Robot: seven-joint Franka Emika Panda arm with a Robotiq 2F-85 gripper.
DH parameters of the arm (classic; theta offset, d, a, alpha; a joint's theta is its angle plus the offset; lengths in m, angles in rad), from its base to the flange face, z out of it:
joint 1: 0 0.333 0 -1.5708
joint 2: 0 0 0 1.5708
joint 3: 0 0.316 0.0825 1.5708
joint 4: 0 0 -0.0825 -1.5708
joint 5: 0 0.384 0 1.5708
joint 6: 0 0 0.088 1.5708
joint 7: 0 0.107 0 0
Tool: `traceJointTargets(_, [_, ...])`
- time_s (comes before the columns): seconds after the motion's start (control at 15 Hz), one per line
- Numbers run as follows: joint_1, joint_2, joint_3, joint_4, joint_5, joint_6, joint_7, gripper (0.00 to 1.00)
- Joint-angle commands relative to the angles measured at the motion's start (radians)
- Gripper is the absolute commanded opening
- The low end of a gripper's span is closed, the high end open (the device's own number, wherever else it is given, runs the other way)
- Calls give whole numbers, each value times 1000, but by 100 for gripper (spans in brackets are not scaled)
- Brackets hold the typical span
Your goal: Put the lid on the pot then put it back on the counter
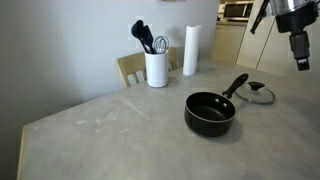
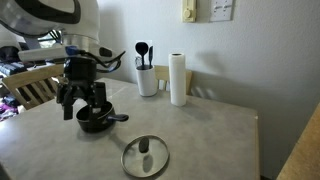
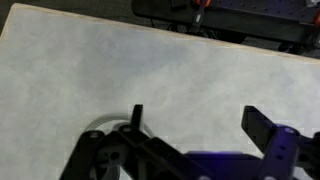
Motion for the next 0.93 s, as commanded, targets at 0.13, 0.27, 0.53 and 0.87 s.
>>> traceJointTargets(0.13, [-17,10,8,-7,-17,52,17,100])
traceJointTargets(0.27, [-35,37,-7,-9,-13,138,18,100])
traceJointTargets(0.53, [-87,90,-39,-5,11,327,-40,100])
traceJointTargets(0.87, [-163,189,-42,23,99,461,-250,100])
